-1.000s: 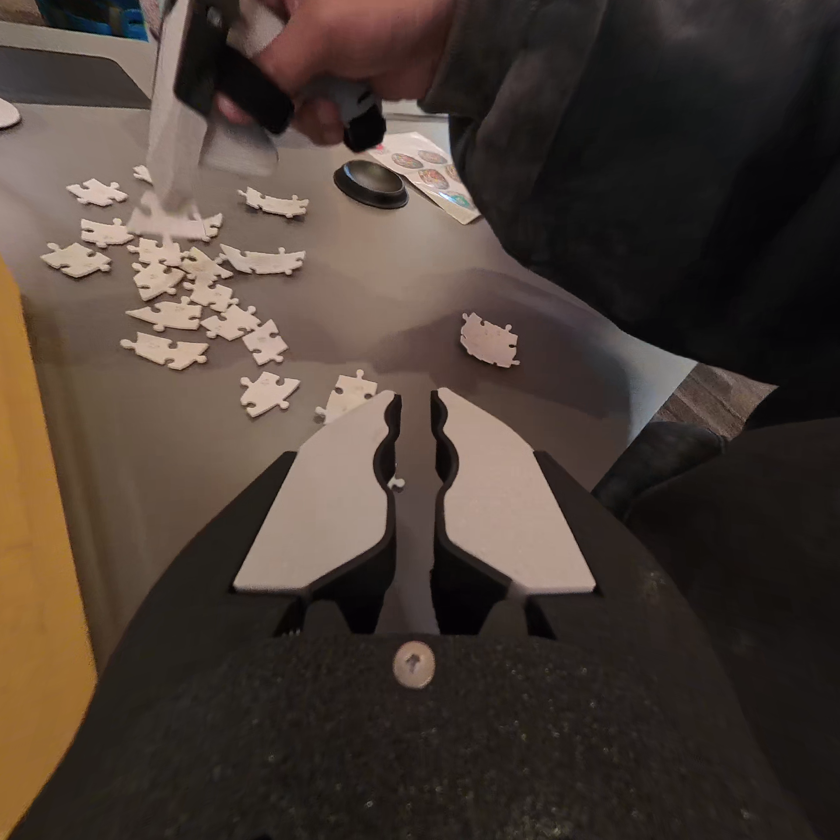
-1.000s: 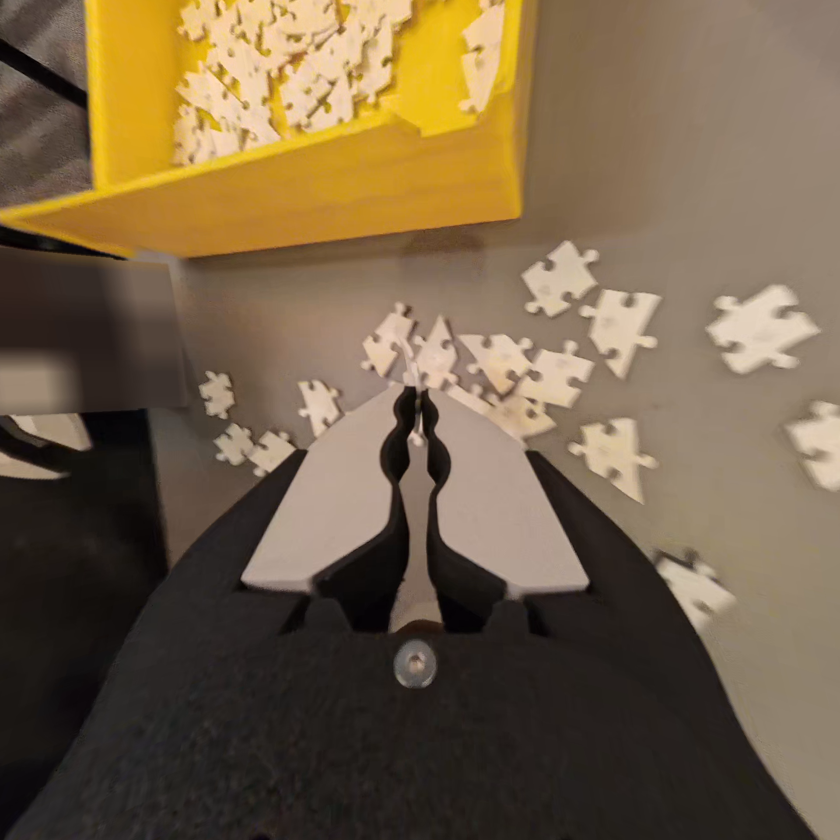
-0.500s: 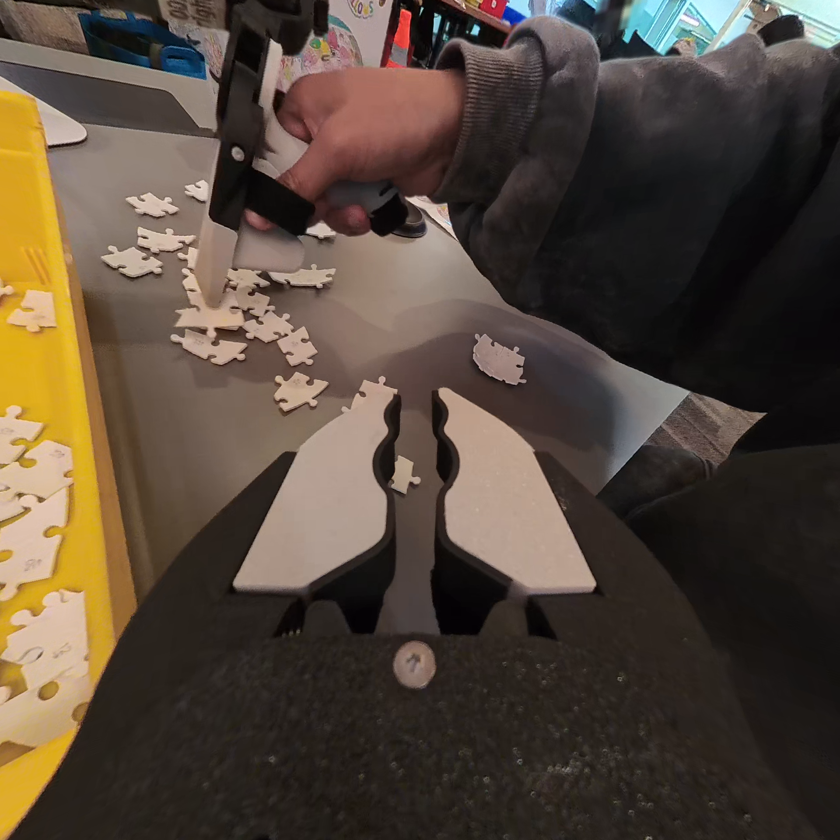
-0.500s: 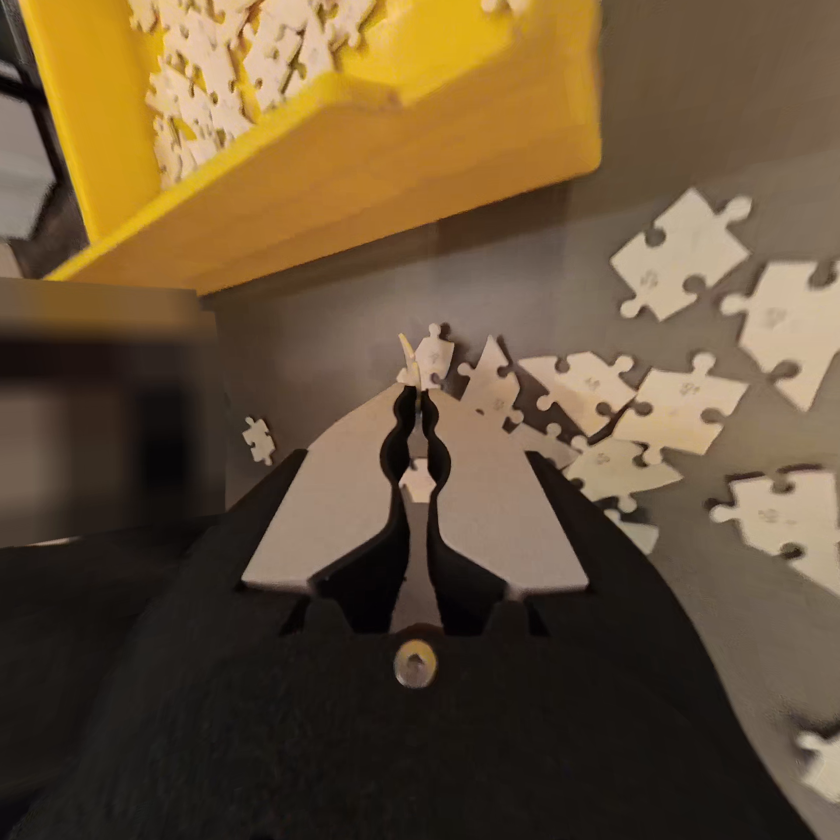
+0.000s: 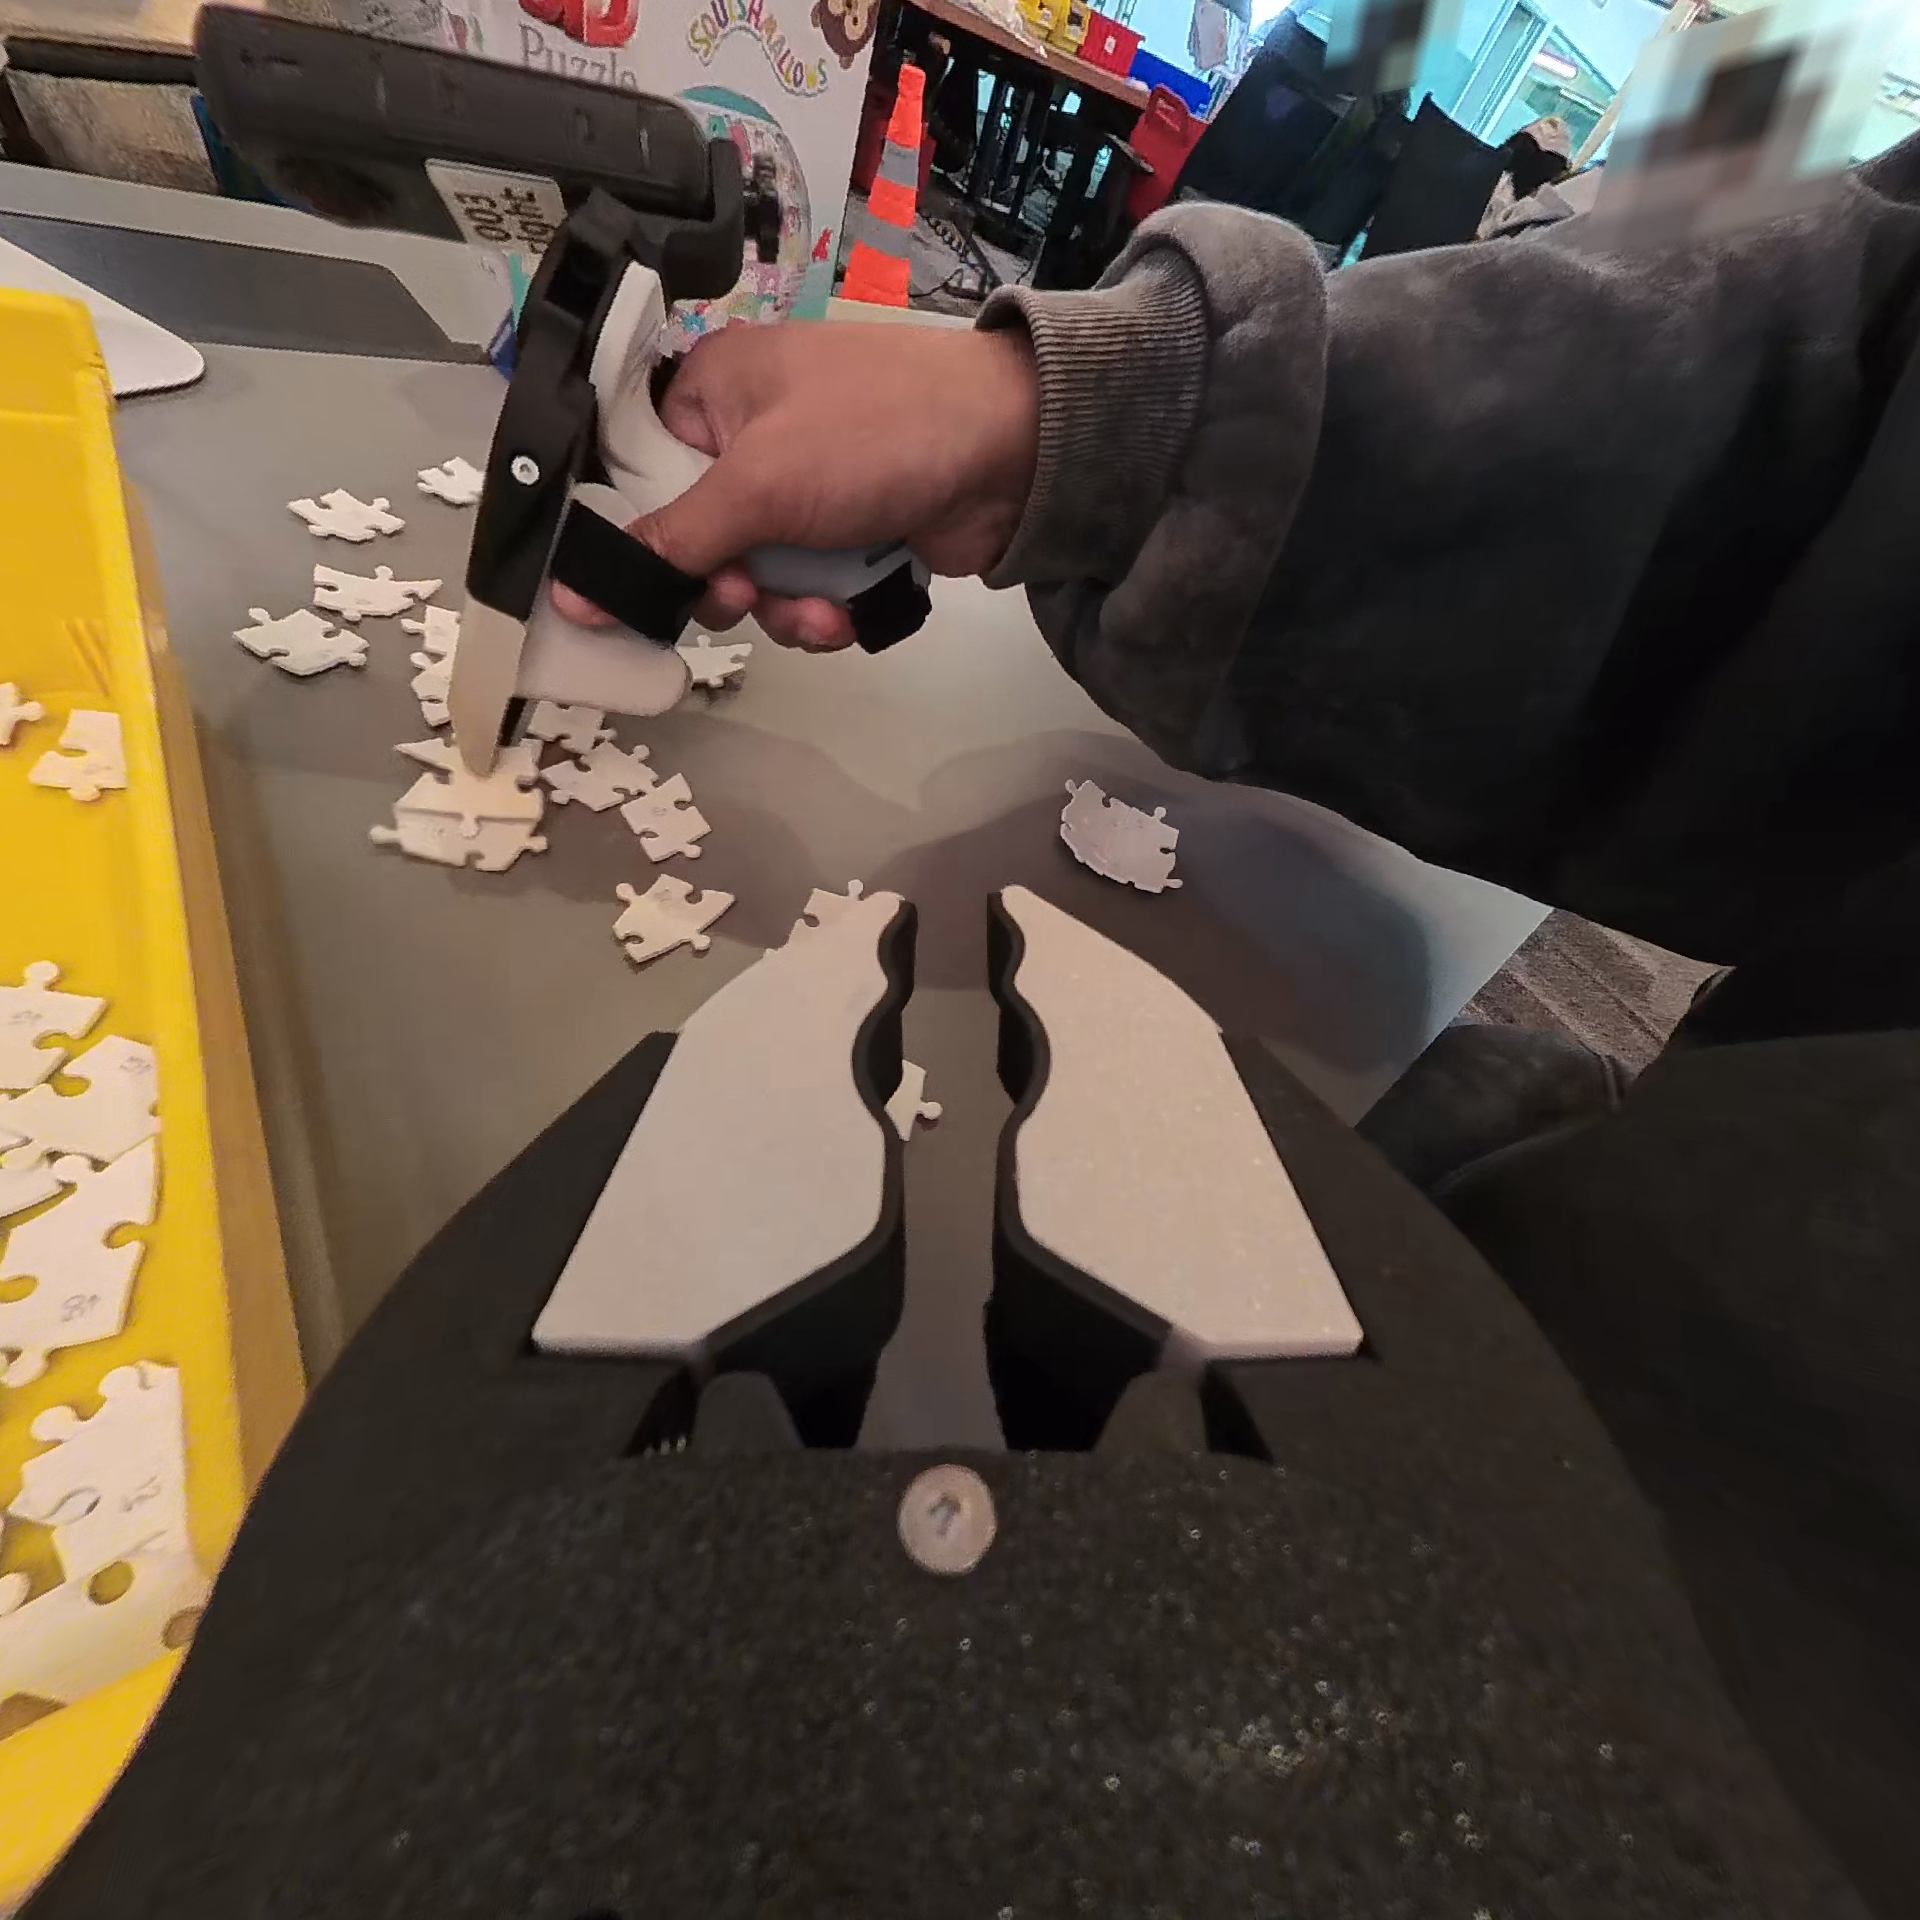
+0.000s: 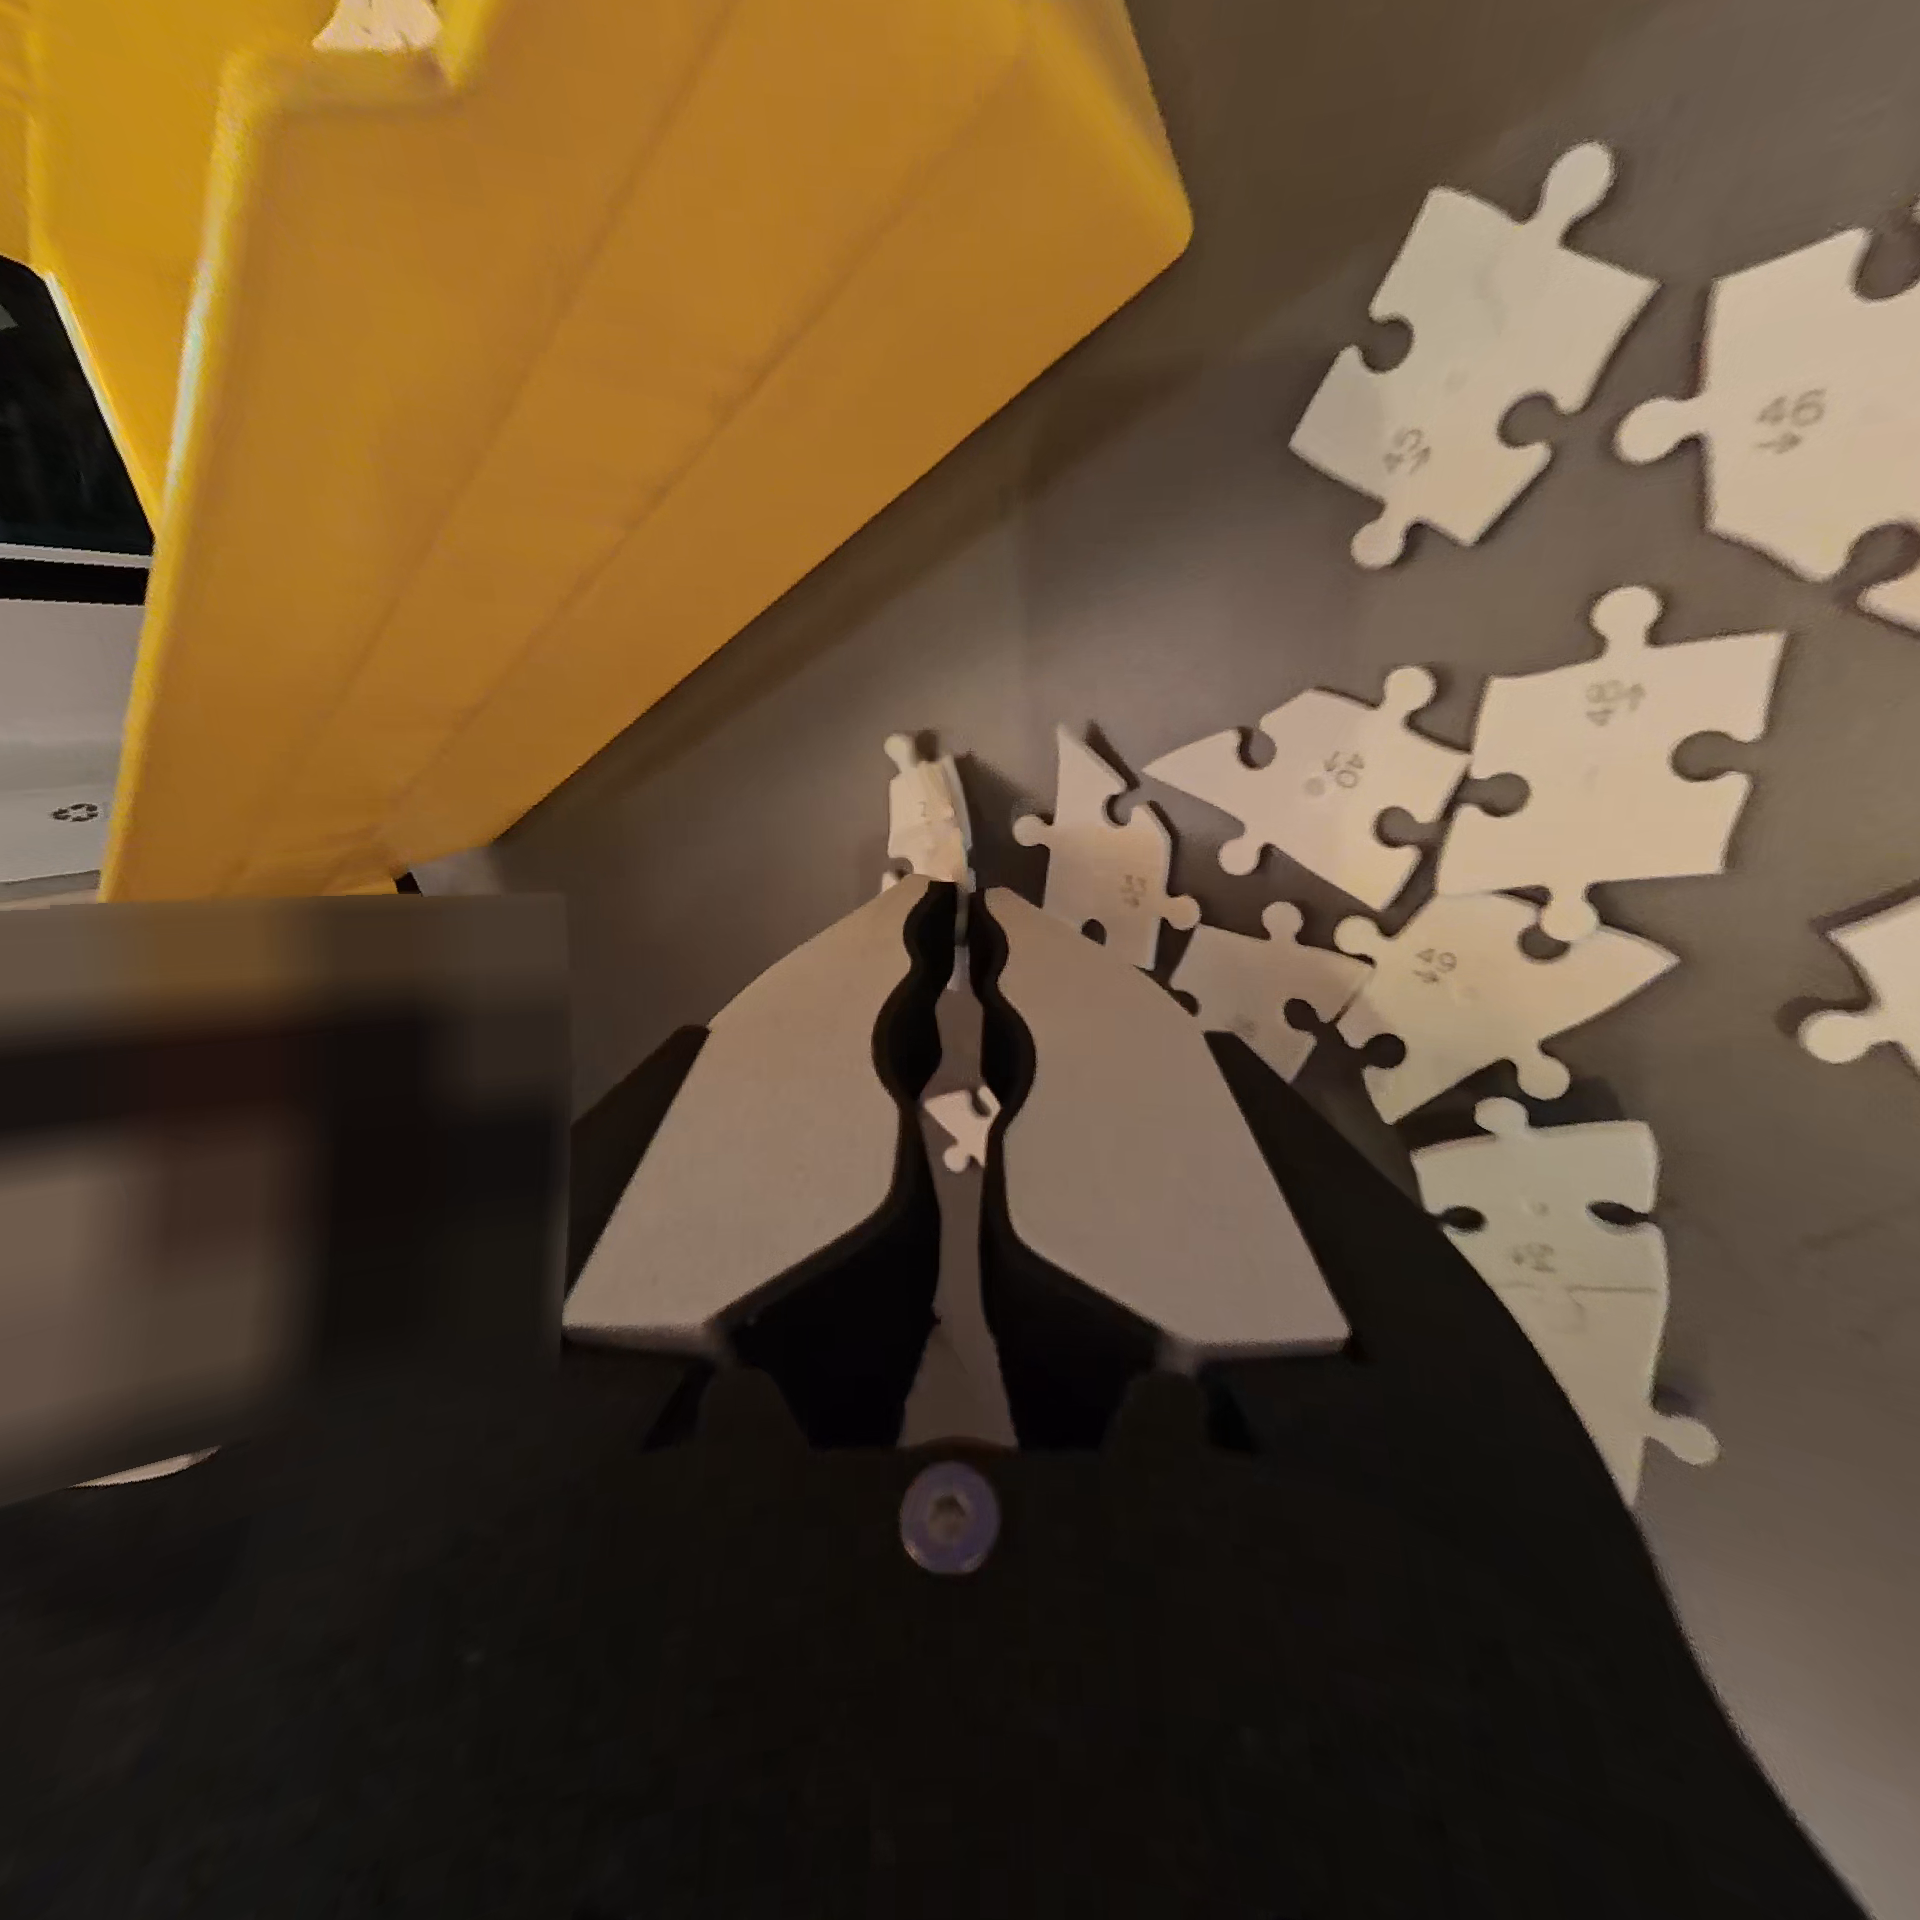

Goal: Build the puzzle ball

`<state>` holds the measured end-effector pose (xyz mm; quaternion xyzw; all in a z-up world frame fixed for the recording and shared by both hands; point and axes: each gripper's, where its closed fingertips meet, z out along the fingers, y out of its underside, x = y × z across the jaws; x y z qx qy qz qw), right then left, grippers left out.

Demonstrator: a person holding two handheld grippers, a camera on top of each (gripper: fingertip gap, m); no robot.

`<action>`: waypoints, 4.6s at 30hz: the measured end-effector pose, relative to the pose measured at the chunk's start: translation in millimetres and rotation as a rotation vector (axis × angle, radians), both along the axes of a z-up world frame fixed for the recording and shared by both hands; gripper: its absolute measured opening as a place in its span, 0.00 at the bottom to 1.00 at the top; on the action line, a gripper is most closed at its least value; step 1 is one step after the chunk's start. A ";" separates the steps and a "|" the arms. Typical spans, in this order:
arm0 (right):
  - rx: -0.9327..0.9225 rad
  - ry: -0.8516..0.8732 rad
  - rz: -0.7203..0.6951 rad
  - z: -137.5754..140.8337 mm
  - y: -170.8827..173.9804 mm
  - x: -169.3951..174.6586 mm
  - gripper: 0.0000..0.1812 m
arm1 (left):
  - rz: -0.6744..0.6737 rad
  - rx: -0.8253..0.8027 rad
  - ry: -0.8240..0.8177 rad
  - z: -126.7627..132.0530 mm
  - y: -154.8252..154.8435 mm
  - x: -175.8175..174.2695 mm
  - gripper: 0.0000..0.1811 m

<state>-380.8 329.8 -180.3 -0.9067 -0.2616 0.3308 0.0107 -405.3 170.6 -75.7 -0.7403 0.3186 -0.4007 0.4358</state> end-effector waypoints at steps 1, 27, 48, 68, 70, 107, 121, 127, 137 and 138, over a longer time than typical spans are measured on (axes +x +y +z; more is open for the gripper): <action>-0.006 0.005 0.002 0.0 -1.0 -2.8 0.01 | 0.002 0.000 -0.003 0.7 0.2 -0.9 0.07; 0.019 0.032 0.421 -2.8 3.1 -25.5 0.01 | -0.004 0.044 0.074 -4.5 -3.2 1.7 0.07; 0.050 0.054 0.538 -5.7 -2.4 -25.5 0.03 | -0.015 0.039 0.085 -7.6 -4.1 3.7 0.07; 0.370 0.036 0.766 6.7 -10.1 -22.4 0.00 | -0.021 0.044 0.098 -8.7 -5.4 5.8 0.07; 0.399 0.020 0.789 0.4 -14.5 -26.3 0.00 | -0.020 0.044 0.099 -8.6 -5.4 5.9 0.07; 0.448 -0.102 0.833 -12.0 -37.4 -30.6 0.00 | 0.187 -0.072 0.279 -50.7 23.6 -19.6 0.11; 0.524 0.111 0.649 100.7 -41.5 -10.4 0.00 | 0.176 0.004 0.215 -29.9 21.3 -23.6 0.12; 0.778 0.260 0.487 207.5 -102.5 48.8 0.05 | 0.191 0.178 0.094 10.6 18.4 -31.8 0.18; 0.947 0.234 -0.248 137.6 -176.8 157.0 0.19 | 0.226 0.239 0.038 23.5 28.8 -63.5 0.35; 0.945 0.240 -0.307 131.8 -180.1 160.4 0.21 | 0.257 0.250 0.086 19.4 32.9 -72.0 0.35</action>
